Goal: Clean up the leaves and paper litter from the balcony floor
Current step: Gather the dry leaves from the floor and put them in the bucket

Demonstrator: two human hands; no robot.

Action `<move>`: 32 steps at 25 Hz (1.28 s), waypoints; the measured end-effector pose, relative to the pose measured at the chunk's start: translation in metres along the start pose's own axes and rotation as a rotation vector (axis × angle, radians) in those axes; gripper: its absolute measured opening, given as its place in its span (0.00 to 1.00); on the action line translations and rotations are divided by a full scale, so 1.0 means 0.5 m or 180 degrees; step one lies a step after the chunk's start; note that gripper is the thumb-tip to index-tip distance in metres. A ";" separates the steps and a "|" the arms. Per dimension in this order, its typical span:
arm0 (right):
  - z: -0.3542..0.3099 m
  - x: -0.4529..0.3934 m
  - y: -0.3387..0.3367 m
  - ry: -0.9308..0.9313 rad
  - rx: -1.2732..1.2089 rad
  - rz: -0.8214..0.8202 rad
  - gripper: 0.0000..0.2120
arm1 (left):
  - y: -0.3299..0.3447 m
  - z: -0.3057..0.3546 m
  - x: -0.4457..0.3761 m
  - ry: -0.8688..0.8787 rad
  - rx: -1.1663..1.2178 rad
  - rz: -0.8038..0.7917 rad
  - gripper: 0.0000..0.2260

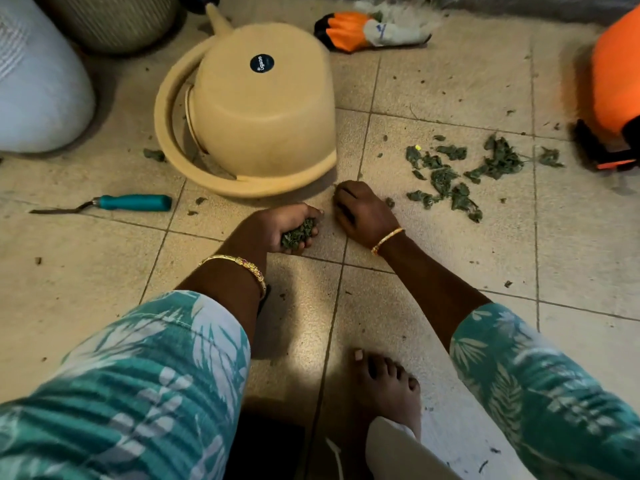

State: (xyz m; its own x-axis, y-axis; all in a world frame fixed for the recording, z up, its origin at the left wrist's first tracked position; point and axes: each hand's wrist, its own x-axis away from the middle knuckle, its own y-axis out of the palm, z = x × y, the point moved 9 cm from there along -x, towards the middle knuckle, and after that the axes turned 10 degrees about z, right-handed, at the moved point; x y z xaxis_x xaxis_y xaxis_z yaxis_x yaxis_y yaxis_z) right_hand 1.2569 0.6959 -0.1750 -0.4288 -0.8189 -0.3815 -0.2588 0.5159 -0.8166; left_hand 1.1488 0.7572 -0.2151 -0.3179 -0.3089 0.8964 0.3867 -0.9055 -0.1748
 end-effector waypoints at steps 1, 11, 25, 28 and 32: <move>-0.002 0.025 -0.015 -0.0039 0.0031 0.0069 0.11 | 0.002 0.002 0.000 0.0061 0.0156 0.0037 0.14; 0.076 0.134 -0.077 0.1064 -0.0322 0.0283 0.30 | 0.003 -0.017 -0.002 0.0132 0.0638 -0.0035 0.17; 0.100 0.155 -0.122 0.1151 0.0813 0.0625 0.10 | 0.056 0.002 0.024 0.0178 0.0542 -0.0066 0.15; 0.151 0.186 -0.184 0.3165 -0.0576 0.0968 0.16 | 0.086 -0.005 0.089 0.0076 0.0693 -0.0090 0.13; 0.044 0.169 -0.271 0.5173 -0.3196 0.1045 0.17 | 0.066 0.017 0.278 0.0036 0.1198 0.0045 0.11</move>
State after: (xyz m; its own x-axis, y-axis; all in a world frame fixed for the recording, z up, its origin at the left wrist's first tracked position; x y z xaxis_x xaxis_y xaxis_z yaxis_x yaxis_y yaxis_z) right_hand 1.2747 0.5515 -0.1062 -0.6709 -0.0006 0.7415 -0.0847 0.9935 -0.0758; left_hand 1.1249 0.6868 -0.0930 -0.3190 -0.3255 0.8901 0.6814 -0.7315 -0.0233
